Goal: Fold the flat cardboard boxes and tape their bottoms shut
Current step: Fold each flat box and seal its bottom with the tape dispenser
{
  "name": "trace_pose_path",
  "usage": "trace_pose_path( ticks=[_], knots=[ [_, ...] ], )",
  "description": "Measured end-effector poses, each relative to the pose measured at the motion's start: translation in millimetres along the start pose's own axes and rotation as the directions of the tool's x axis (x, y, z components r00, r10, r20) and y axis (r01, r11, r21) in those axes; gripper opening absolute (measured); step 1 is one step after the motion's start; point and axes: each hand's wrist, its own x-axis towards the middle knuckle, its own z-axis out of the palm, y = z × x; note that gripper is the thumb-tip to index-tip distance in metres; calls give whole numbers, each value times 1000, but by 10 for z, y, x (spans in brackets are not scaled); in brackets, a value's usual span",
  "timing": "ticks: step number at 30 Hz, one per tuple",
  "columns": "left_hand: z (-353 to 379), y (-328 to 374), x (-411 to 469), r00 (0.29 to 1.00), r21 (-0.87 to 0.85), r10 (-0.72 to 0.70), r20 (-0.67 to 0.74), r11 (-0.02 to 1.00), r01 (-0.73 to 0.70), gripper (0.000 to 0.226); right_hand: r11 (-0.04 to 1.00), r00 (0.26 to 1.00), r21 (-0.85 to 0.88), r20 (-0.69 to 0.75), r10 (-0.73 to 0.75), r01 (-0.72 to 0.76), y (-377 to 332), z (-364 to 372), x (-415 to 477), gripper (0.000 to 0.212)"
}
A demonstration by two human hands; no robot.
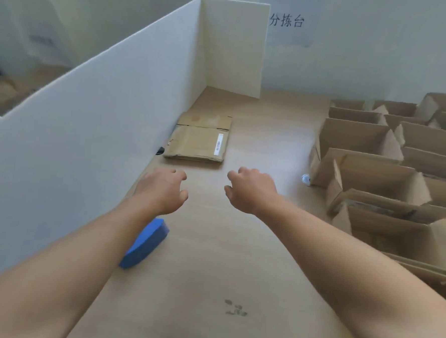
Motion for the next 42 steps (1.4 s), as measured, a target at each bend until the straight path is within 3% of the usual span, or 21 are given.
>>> trace_pose_path(
  ticks=[7, 12, 22, 29, 32, 35, 38, 42],
  knots=[
    [458, -433, 1317, 994, -43, 94, 55, 995, -92, 49, 969, 976, 144, 111, 187, -202, 41, 326, 1060, 36],
    [850, -468, 2269, 976, -30, 211, 51, 977, -210, 44, 927, 930, 126, 158, 332, -352, 150, 666, 1465, 38],
    [1420, -590, 3264, 927, -37, 342, 158, 940, -340, 77, 772, 827, 306, 291, 482, -557, 203, 1157, 1578, 45],
    [1256, -561, 3072, 879, 26, 471, -70, 882, -471, 25, 726, 848, 438, 267, 457, -529, 100, 1169, 1477, 44],
    [945, -537, 2797, 858, -106, 436, -272, 873, -477, 21, 683, 870, 545, 223, 440, -486, 83, 1053, 1355, 44],
    [560, -529, 2401, 825, -221, 322, -464, 860, -460, 29, 566, 868, 696, 170, 467, -441, 99, 848, 1188, 43],
    [215, -529, 1932, 836, -419, 119, -535, 822, -385, 26, 413, 835, 812, 155, 528, -412, 136, 663, 938, 45],
    [-103, -435, 1180, 857, -698, -106, -504, 635, -332, 16, 222, 798, 916, 149, 584, -334, 256, 498, 506, 54]
  ],
)
